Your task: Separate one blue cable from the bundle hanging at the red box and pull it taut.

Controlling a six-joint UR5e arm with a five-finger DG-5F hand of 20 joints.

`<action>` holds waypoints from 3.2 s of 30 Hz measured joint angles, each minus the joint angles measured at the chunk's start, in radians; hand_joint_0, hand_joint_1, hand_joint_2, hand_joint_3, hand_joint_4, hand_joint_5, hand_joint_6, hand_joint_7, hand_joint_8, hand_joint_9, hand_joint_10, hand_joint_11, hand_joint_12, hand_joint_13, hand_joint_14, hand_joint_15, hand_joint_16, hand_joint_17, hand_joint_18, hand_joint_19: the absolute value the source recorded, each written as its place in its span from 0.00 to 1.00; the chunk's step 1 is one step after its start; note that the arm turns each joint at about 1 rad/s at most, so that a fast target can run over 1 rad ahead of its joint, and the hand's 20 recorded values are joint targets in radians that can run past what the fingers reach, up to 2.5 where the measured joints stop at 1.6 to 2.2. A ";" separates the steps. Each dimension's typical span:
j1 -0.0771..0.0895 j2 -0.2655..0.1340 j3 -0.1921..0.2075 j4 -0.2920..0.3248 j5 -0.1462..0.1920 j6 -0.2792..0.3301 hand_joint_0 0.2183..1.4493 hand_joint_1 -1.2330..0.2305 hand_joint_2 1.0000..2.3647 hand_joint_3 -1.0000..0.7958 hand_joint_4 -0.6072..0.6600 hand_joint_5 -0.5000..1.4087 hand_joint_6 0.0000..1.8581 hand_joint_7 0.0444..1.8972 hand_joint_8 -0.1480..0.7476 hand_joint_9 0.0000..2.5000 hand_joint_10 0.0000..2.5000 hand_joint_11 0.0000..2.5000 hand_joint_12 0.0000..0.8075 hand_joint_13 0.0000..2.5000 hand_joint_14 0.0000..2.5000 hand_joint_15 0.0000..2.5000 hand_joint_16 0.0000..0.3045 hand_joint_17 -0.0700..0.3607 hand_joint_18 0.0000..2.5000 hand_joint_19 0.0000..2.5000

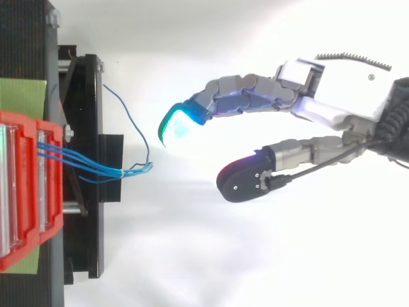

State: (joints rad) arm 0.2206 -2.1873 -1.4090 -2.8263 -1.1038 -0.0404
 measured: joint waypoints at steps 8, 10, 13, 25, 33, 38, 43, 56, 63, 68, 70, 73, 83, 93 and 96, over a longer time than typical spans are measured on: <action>0.000 -0.051 0.036 0.008 0.007 0.000 0.24 0.44 0.00 0.28 0.69 0.15 0.27 0.43 0.46 0.20 0.00 0.08 0.31 0.13 0.00 0.01 0.08 0.30 0.06 0.01; 0.000 -0.054 0.038 0.012 0.011 -0.004 0.24 0.44 0.00 0.28 0.69 0.15 0.27 0.43 0.46 0.20 0.00 0.08 0.31 0.13 0.00 0.01 0.08 0.30 0.06 0.01; 0.000 -0.055 0.039 0.023 0.016 -0.013 0.24 0.44 0.00 0.28 0.69 0.15 0.27 0.43 0.47 0.20 0.00 0.09 0.31 0.13 0.00 0.01 0.08 0.30 0.06 0.01; -0.007 -0.154 0.122 0.095 0.034 -0.026 0.24 0.44 0.00 0.28 0.70 0.16 0.27 0.44 0.47 0.21 0.00 0.09 0.31 0.14 0.00 0.01 0.08 0.30 0.06 0.01; -0.007 -0.168 0.160 0.098 0.030 -0.038 0.23 0.45 0.00 0.28 0.72 0.16 0.27 0.44 0.47 0.22 0.00 0.10 0.32 0.15 0.00 0.02 0.09 0.30 0.07 0.01; -0.001 -0.169 0.167 0.109 0.034 -0.063 0.20 0.47 0.00 0.28 0.73 0.17 0.27 0.46 0.48 0.22 0.00 0.10 0.34 0.15 0.00 0.02 0.09 0.31 0.06 0.00; 0.006 -0.169 0.167 0.133 0.048 -0.083 0.22 0.42 0.00 0.28 0.73 0.17 0.27 0.47 0.47 0.23 0.00 0.11 0.33 0.15 0.00 0.02 0.09 0.30 0.06 0.00; 0.023 -0.171 0.168 0.167 0.088 -0.099 0.27 0.36 0.00 0.28 0.67 0.18 0.27 0.57 0.46 0.23 0.00 0.12 0.31 0.16 0.00 0.02 0.08 0.28 0.08 0.01; 0.029 -0.180 0.168 0.175 0.092 -0.087 0.24 0.39 0.00 0.28 0.68 0.18 0.27 0.57 0.47 0.24 0.00 0.12 0.33 0.17 0.00 0.03 0.08 0.30 0.08 0.01; 0.029 -0.181 0.168 0.181 0.093 -0.083 0.27 0.37 0.00 0.28 0.67 0.19 0.27 0.59 0.46 0.24 0.00 0.13 0.32 0.18 0.00 0.03 0.08 0.29 0.09 0.01; 0.029 -0.182 0.168 0.186 0.093 -0.083 0.29 0.37 0.00 0.28 0.66 0.19 0.27 0.60 0.46 0.25 0.00 0.13 0.32 0.18 0.00 0.03 0.08 0.28 0.09 0.01; 0.029 -0.182 0.168 0.199 0.093 -0.086 0.31 0.37 0.00 0.28 0.64 0.19 0.27 0.61 0.46 0.25 0.00 0.13 0.31 0.19 0.00 0.04 0.08 0.28 0.10 0.02; 0.031 -0.182 0.168 0.216 0.089 -0.090 0.33 0.35 0.01 0.33 0.60 0.18 0.31 0.56 0.46 0.25 0.00 0.14 0.31 0.19 0.00 0.04 0.08 0.28 0.10 0.02; 0.034 -0.181 0.168 0.225 0.088 -0.094 0.33 0.37 0.00 0.31 0.60 0.18 0.33 0.53 0.46 0.26 0.01 0.16 0.32 0.20 0.00 0.05 0.08 0.28 0.11 0.03; 0.034 -0.182 0.169 0.231 0.089 -0.095 0.32 0.37 0.00 0.31 0.60 0.18 0.33 0.53 0.46 0.26 0.00 0.16 0.32 0.21 0.00 0.06 0.08 0.28 0.11 0.03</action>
State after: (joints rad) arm 0.2549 -2.3689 -1.2400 -2.5955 -1.0152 -0.1352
